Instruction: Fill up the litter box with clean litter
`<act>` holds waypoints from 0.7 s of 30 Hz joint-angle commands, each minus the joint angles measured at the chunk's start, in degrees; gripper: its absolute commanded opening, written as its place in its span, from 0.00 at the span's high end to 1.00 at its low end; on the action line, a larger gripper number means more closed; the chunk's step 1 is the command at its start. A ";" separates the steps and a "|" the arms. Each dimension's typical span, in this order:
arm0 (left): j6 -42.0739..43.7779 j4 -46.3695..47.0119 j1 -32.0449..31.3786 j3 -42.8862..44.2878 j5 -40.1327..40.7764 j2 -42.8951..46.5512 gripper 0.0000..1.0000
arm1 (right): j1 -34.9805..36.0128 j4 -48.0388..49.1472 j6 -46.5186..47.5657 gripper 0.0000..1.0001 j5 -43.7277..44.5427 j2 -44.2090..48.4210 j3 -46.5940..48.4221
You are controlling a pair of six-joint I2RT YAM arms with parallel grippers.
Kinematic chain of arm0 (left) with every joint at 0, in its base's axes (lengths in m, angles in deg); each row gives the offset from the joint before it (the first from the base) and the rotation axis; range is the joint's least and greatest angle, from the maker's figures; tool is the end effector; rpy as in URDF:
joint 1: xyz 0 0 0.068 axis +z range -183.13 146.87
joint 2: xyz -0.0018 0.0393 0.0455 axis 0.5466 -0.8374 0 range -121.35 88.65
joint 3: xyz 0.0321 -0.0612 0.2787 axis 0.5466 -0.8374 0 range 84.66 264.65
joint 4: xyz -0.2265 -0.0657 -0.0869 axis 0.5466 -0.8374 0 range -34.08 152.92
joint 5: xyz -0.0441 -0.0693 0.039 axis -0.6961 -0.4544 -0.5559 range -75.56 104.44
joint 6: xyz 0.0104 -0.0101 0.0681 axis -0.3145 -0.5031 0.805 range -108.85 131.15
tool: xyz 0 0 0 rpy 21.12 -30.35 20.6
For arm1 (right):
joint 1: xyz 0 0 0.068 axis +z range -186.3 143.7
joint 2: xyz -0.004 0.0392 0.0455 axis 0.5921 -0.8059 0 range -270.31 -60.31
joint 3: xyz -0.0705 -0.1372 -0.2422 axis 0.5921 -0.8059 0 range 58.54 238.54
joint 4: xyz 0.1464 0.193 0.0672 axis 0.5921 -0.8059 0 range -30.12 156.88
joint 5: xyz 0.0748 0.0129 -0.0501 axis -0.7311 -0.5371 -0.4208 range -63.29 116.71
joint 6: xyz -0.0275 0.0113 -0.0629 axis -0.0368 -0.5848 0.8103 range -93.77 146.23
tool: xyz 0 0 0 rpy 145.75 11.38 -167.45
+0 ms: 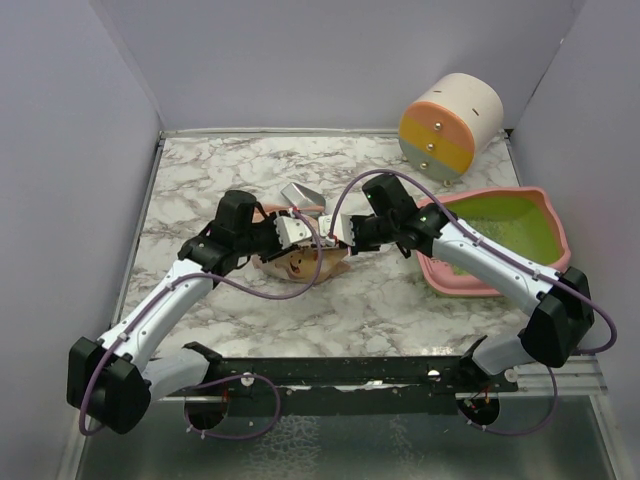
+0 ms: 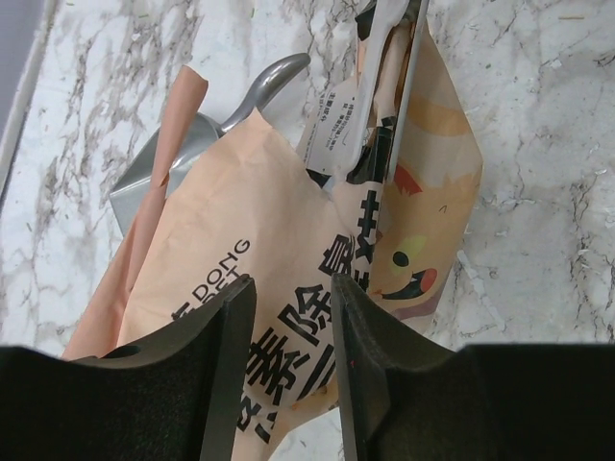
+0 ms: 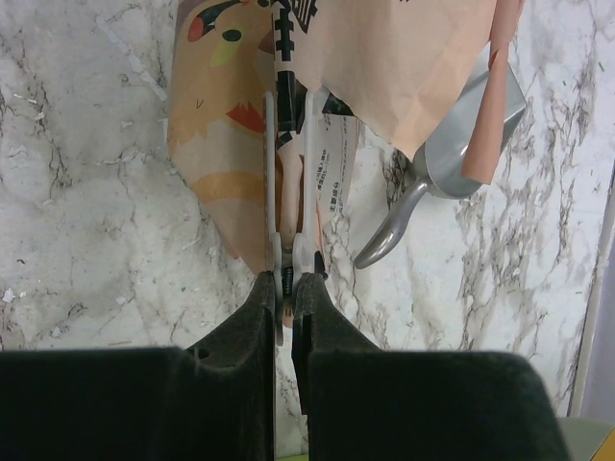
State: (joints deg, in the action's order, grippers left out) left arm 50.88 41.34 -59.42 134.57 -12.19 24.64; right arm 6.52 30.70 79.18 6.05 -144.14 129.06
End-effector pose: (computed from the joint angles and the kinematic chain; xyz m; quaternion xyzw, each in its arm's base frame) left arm 0.2046 -0.1294 0.2926 0.5598 0.6688 -0.1515 0.4651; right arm 0.2168 0.2283 0.2986 -0.7263 0.5729 0.1376 0.3541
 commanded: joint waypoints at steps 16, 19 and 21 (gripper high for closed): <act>-2.12 6.50 -0.35 -4.85 1.89 6.94 0.56 | 0.50 3.52 -1.90 0.99 -5.12 -1.64 3.93; -6.04 11.88 -0.35 -6.52 3.81 9.27 0.56 | 0.86 3.71 -2.60 0.99 -5.81 -3.40 5.63; -8.43 14.60 -0.37 -7.68 5.06 10.66 0.56 | 1.30 3.83 -2.51 0.99 -5.99 -4.48 6.40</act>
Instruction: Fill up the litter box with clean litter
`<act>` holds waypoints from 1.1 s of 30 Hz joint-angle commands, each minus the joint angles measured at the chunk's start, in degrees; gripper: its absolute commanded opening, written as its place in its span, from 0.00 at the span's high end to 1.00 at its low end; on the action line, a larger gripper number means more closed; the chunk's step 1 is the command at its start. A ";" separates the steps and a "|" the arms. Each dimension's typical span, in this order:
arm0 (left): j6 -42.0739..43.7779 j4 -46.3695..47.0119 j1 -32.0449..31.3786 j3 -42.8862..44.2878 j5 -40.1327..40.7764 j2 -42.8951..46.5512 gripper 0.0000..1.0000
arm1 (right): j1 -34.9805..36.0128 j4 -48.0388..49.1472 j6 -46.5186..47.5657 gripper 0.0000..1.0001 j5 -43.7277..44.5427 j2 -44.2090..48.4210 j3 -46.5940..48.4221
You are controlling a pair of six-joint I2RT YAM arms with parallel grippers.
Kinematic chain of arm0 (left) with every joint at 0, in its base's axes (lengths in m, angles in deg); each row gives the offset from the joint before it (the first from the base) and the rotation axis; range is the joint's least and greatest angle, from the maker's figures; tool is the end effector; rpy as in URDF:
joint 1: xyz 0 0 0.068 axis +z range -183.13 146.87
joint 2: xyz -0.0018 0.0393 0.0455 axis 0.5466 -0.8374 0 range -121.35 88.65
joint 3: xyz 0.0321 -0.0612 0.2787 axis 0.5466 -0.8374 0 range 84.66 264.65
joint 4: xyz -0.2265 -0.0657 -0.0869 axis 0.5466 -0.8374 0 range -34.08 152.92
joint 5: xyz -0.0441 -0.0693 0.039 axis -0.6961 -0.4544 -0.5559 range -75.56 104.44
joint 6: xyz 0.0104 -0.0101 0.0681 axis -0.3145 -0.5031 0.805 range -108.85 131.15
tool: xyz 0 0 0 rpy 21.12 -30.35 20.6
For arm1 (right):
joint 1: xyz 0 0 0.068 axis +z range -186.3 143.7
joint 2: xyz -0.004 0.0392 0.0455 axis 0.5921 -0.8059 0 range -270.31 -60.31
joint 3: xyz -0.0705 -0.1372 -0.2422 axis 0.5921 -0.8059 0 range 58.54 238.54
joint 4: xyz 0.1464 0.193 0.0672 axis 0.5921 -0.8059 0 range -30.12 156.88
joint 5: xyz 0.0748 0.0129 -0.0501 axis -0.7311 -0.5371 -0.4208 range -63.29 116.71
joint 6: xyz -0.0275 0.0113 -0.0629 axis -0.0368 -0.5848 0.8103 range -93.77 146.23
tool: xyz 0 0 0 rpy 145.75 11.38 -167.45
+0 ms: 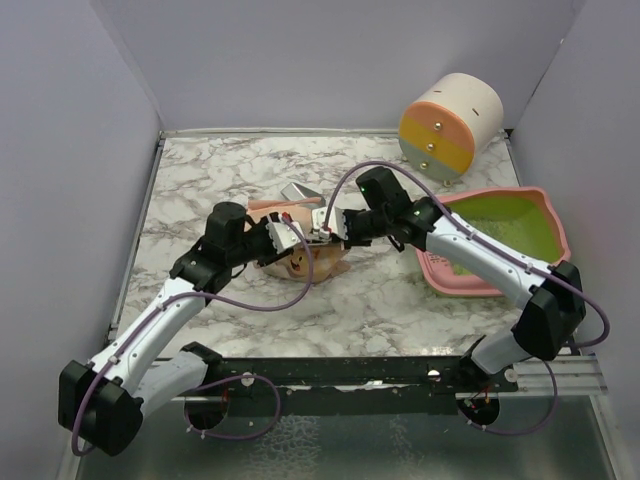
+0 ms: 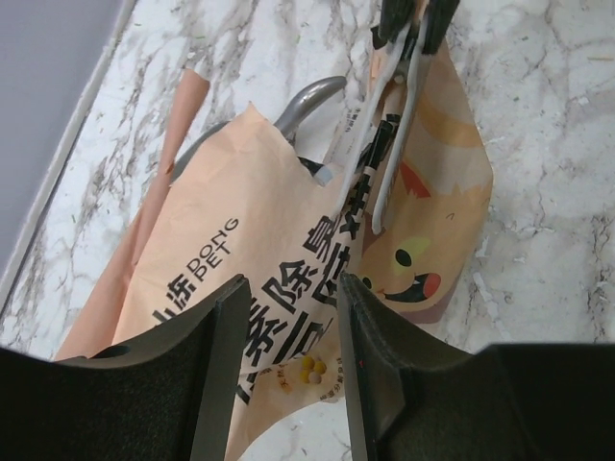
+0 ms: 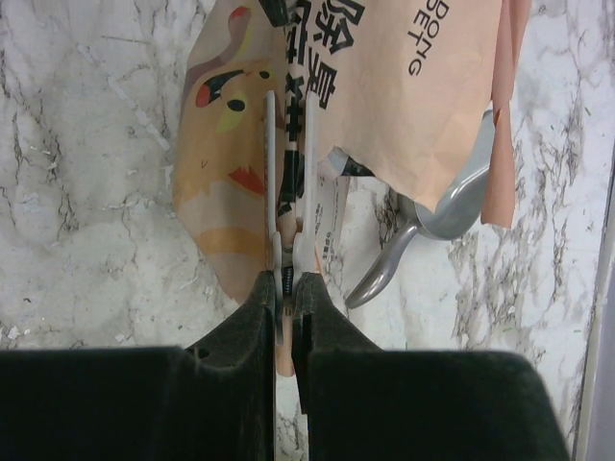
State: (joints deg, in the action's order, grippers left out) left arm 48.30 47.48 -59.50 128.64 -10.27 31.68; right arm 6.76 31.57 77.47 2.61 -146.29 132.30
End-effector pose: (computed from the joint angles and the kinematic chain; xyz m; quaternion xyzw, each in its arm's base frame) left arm 0.1866 -0.1190 0.2934 0.5348 0.6559 -0.1360 0.5150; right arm 0.2230 0.2401 0.3080 -0.7197 0.5645 0.1689 0.3672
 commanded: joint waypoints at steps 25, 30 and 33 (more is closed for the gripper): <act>-13.51 12.36 -0.26 -3.01 7.29 7.93 0.55 | 4.04 7.89 -5.10 0.49 -0.54 -5.68 1.74; -16.03 13.78 -0.26 -1.97 9.96 8.16 0.54 | 4.04 12.04 -7.27 0.37 -1.11 2.73 -0.74; -18.32 15.20 -0.26 -1.25 11.75 8.52 0.54 | 4.04 15.40 -10.10 0.34 -0.54 10.33 -2.50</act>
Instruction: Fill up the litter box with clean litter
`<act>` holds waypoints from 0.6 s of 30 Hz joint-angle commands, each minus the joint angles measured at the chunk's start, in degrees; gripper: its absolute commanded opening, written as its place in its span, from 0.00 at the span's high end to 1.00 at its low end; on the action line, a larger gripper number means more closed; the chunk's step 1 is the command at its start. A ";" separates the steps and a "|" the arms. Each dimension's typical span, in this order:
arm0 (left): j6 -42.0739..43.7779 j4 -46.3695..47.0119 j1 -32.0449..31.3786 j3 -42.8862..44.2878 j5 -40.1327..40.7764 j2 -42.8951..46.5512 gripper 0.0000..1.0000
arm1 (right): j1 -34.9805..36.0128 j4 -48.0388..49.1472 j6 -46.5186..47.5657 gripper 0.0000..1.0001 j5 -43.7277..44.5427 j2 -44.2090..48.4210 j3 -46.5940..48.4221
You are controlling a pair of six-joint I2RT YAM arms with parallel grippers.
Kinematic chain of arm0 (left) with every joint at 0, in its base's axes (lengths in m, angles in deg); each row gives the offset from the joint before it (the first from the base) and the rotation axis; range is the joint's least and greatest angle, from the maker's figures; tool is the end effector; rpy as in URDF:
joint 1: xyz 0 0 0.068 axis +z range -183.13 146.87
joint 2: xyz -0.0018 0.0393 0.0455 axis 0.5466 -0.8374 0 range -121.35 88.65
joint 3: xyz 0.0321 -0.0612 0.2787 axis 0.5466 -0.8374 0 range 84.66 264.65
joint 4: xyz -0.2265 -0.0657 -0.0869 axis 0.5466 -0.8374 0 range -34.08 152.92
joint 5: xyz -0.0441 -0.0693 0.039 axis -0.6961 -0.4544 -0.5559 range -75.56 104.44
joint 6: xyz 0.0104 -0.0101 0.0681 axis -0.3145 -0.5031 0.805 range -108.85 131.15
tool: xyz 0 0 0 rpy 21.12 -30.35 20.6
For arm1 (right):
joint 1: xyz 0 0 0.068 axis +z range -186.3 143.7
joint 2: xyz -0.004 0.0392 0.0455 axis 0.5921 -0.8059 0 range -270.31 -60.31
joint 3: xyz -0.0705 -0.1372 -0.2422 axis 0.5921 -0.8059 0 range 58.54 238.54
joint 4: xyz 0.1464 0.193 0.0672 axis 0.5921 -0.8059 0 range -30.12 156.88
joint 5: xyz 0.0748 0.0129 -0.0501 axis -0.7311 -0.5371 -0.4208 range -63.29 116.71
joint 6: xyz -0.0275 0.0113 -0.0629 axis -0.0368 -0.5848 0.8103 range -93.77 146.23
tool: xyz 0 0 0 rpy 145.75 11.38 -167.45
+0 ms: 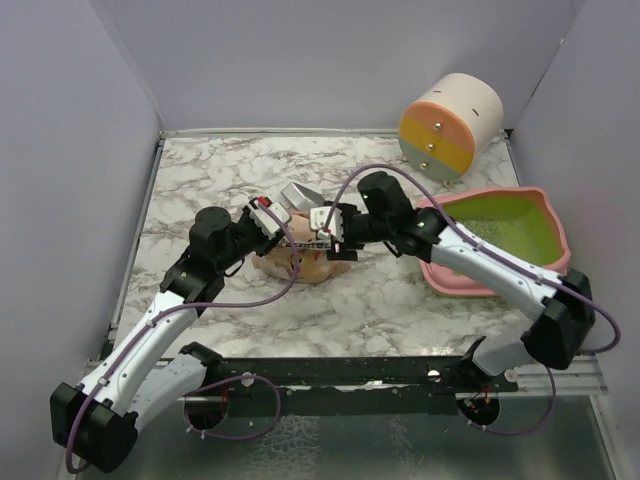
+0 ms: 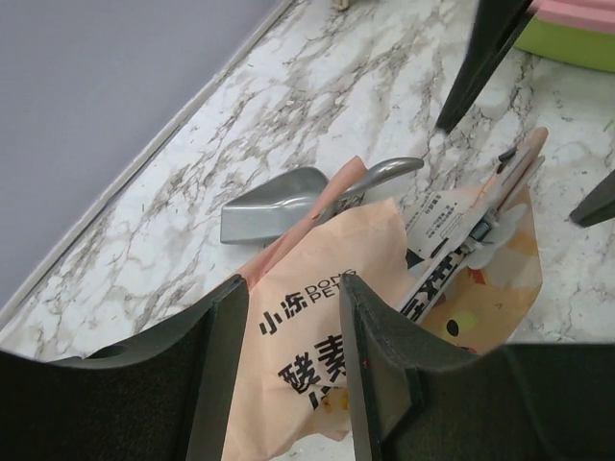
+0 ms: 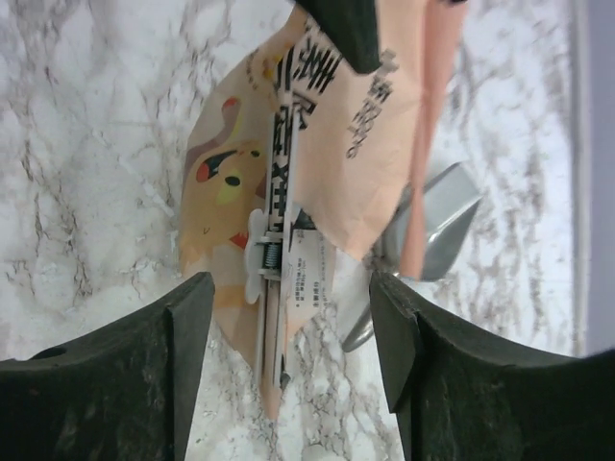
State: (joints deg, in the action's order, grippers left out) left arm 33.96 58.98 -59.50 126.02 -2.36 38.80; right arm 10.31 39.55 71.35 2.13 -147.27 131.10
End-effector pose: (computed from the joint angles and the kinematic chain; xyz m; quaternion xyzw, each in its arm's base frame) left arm 0.1772 -0.1062 0.3238 0.4041 0.6631 -0.1331 0.6158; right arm 0.2168 0.2637 0.3082 -0.7006 0.5584 0.1995 0.3970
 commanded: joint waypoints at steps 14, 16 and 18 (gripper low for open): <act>-20.84 -0.06 -0.18 17.44 19.76 -8.54 0.52 | -0.95 1.11 -35.94 0.26 17.94 17.36 1.89; -23.01 -3.83 0.58 22.25 21.36 -11.96 0.52 | -2.69 2.99 -40.57 0.26 14.75 18.06 -0.97; -26.36 -6.92 2.41 26.60 20.56 -15.31 0.52 | -5.31 5.58 -44.72 0.26 11.26 19.07 -4.08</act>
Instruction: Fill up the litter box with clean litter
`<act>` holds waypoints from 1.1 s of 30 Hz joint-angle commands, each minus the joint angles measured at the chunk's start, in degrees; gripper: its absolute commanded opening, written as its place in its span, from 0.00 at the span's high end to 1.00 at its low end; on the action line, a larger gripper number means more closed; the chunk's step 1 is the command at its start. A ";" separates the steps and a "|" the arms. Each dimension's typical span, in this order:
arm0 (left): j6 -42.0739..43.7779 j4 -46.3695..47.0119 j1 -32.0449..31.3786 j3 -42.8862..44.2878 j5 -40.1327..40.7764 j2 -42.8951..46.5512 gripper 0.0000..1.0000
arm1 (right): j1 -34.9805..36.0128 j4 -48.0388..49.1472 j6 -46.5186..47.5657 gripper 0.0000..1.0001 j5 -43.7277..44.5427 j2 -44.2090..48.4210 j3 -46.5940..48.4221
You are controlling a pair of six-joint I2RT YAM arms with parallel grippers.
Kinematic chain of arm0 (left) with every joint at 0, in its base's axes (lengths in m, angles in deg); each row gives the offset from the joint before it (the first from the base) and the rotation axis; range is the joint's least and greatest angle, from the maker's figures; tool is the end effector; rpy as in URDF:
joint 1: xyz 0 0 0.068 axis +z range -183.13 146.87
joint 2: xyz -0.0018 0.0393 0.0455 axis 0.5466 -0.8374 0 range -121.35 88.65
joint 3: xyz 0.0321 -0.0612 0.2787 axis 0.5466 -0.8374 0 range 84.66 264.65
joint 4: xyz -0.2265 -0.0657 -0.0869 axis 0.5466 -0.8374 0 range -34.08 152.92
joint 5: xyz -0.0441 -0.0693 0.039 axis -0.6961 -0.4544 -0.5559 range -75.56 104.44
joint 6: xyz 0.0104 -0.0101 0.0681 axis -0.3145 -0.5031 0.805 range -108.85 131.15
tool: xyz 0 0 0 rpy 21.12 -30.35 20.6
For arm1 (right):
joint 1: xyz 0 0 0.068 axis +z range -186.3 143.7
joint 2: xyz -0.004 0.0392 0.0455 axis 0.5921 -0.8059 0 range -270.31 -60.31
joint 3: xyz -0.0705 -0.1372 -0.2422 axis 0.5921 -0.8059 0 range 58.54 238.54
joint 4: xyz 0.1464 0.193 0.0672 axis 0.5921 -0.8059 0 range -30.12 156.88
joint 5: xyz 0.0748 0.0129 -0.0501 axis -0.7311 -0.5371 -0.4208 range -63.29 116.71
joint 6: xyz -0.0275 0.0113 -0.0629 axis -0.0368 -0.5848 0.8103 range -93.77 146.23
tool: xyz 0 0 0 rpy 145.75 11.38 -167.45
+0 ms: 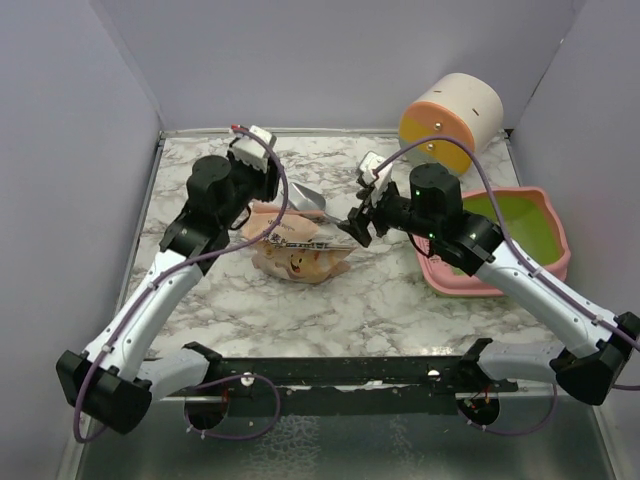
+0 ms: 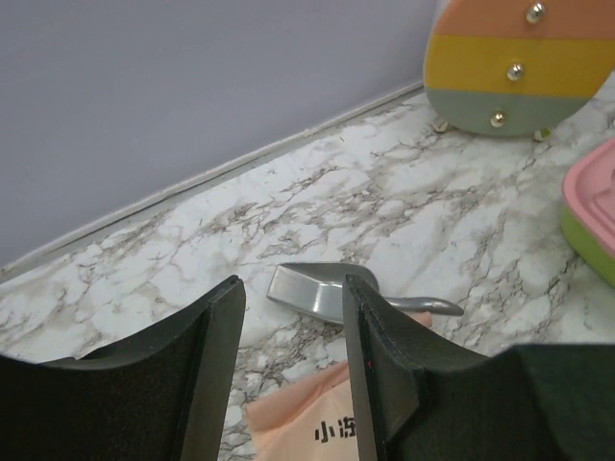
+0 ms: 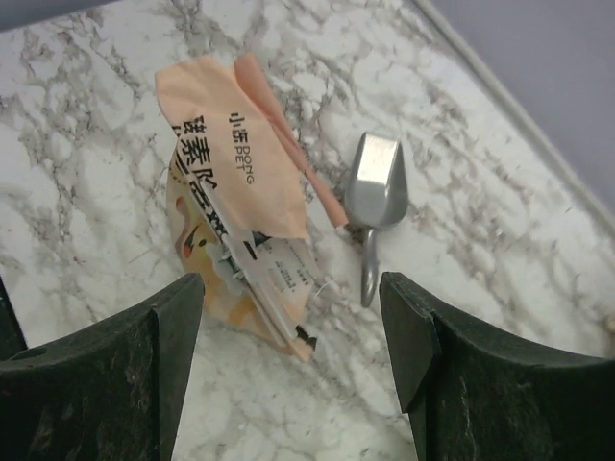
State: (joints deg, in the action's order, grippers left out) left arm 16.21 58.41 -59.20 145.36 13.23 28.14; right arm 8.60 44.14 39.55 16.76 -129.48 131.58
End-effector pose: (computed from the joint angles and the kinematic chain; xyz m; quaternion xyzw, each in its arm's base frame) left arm 0.2213 -0.1096 0.4071 0.2037 0.7044 -0.1316 0.6671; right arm 0.1866 0.1998 0.4078 -0.4383 0.6835 0.2256 0.5384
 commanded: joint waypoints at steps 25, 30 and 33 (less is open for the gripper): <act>-40.31 4.41 23.43 -11.64 -15.26 -0.27 0.48 | -30.43 10.70 -36.25 0.25 -19.91 5.51 -15.56; -38.87 6.37 23.43 -19.14 -12.58 6.57 0.48 | -30.40 14.11 -37.04 0.24 -17.08 13.17 -21.04; -36.42 6.52 23.38 -21.56 -10.51 9.39 0.48 | -30.40 13.92 -35.83 0.24 -16.29 14.50 -21.59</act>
State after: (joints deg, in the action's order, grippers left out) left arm -22.06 60.79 -35.77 126.00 -1.37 34.15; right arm -21.78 52.91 3.80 -1.43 -117.92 110.14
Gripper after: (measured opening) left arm 0.519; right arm 0.756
